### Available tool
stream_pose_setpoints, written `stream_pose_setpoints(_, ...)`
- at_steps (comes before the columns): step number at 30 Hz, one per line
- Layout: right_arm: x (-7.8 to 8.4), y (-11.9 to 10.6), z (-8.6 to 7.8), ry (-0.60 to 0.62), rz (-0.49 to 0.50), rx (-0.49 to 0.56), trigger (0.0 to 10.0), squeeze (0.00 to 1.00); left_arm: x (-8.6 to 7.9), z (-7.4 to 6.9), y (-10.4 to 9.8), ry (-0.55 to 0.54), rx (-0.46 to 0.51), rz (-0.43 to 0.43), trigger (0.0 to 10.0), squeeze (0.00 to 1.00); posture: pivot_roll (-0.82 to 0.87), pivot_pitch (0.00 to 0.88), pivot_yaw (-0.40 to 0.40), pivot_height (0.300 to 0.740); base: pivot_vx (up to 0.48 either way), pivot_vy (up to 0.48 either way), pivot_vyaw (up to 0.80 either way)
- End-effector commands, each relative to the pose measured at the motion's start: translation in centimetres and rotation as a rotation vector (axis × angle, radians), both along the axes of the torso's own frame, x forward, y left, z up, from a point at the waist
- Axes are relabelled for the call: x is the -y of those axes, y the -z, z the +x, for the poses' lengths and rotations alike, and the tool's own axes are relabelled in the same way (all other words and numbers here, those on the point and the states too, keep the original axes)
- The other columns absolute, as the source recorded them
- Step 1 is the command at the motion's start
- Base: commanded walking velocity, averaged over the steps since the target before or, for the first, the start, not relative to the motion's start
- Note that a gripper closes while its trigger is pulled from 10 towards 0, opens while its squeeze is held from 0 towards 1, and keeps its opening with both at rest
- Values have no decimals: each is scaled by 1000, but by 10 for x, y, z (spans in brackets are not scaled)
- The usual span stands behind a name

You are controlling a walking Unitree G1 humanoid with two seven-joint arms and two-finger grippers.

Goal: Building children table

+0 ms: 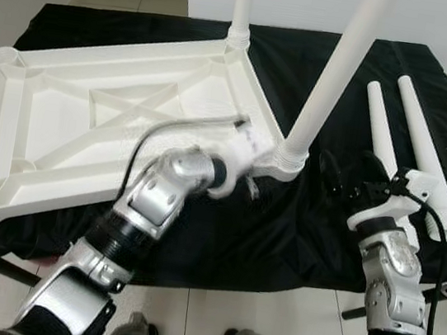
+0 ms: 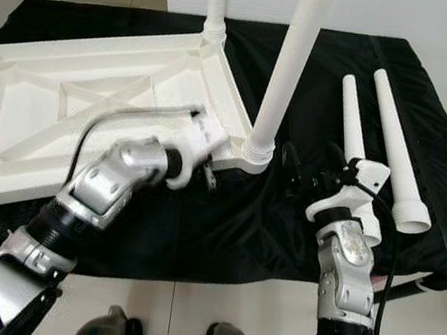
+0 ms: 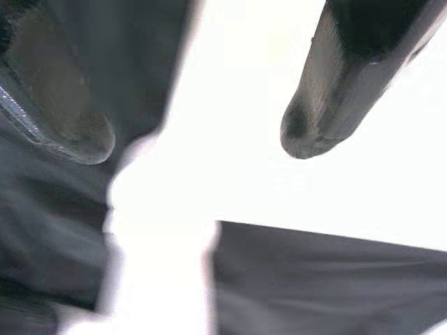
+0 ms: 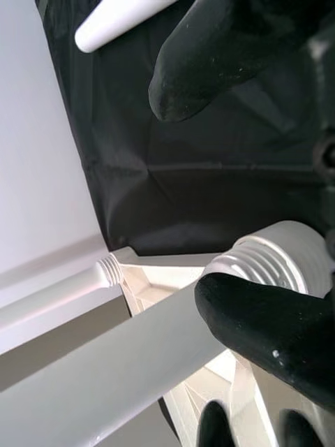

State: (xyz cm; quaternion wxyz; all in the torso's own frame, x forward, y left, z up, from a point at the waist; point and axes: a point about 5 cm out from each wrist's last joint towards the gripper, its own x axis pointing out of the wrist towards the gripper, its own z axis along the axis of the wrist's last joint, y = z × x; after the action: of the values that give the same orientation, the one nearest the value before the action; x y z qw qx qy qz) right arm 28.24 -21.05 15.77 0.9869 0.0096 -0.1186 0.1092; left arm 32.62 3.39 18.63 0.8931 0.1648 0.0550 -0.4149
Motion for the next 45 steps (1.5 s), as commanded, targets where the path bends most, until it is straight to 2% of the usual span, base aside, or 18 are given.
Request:
stream_pose_setpoints(1,1,2,-1,1,-2,-7,10000,0,-4,3,8,-49,-21,18,10000,0,-194,68,55,740,0,0,0)
stream_pose_setpoints(5,1,2,-1,-1,-4,-8,10000,0,-4,3,15,-57,-42,43,10000,0,-195,67,54,740,0,0,0)
stream_pose_setpoints(7,0,2,-1,-3,-6,-9,10000,0,-1,-1,21,-27,-60,68,10000,0,-198,66,54,740,0,0,0)
stream_pose_setpoints(10,2,2,-1,-1,-10,-9,10000,0,6,-10,24,48,-84,53,10000,0,-199,65,55,740,0,0,0)
stream_pose_setpoints(18,1,2,0,-5,-14,-9,10000,0,13,-18,33,127,-98,87,10000,0,-199,58,52,740,0,0,0)
stream_pose_setpoints(28,-1,3,-1,-21,-19,-14,10000,0,14,-16,49,92,-99,170,10000,0,-203,57,53,740,0,0,0)
stream_pose_setpoints(29,-1,3,-2,-21,-20,-16,10000,0,14,-16,50,99,-106,171,6039,0,-206,58,56,740,0,0,0)
stream_pose_setpoints(30,-1,3,-2,-21,-20,-16,10000,0,14,-16,50,99,-106,171,6039,0,-206,58,56,740,0,0,0)
stream_pose_setpoints(31,-1,3,-2,-21,-20,-16,10000,0,14,-17,50,108,-109,169,1569,0,-207,59,58,740,0,0,0)
stream_pose_setpoints(32,-1,4,-3,-21,-20,-17,10000,0,14,-17,51,115,-110,169,0,0,-208,60,58,740,0,0,0)
stream_pose_setpoints(45,2,5,-4,-9,-22,-20,10000,0,16,-28,45,223,-93,156,0,0,-200,75,64,740,0,0,0)
